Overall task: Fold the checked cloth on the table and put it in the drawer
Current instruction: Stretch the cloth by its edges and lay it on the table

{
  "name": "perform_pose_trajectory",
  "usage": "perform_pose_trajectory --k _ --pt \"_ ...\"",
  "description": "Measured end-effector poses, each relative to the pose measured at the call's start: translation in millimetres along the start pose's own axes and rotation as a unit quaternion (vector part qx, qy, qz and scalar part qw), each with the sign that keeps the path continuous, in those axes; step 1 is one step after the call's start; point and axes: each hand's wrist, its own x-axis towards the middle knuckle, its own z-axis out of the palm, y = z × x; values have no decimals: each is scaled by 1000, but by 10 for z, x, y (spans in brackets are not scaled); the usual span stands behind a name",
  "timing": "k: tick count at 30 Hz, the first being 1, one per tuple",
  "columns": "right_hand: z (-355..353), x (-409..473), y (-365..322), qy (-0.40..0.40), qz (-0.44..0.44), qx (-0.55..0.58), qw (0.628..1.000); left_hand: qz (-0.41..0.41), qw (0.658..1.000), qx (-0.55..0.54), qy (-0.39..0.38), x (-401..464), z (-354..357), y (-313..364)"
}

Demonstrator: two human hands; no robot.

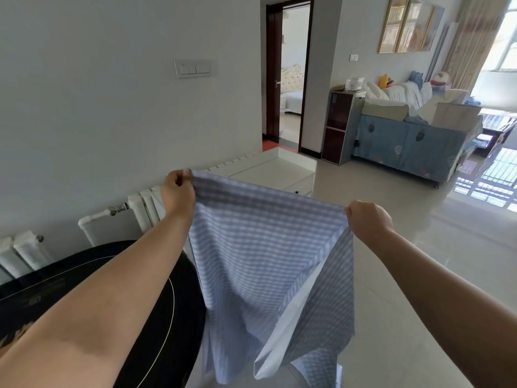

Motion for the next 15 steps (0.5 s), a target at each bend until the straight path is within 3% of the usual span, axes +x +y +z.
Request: perform_pose_trajectory --k 4,7,9,11,13,15 --pt "19 -26 -148 -14 -41 39 998 -51 992 32 114 -115 -49 133" --pt "-19 -55 -318 -52 -63 121 989 -24 987 59 145 -155 -57 230" --pt "-73 -99 -520 -67 -85 133 985 48 995 58 58 -218 50 290" --pt "-136 -175 -777 -79 -119 130 981 145 978 115 -101 -402 228 377" --pt "-205 -251 -980 -81 -159 137 974 236 907 207 -279 -656 378 504" --pt "-280 -303 -1062 -70 -208 129 967 286 807 306 -416 -830 460 571"
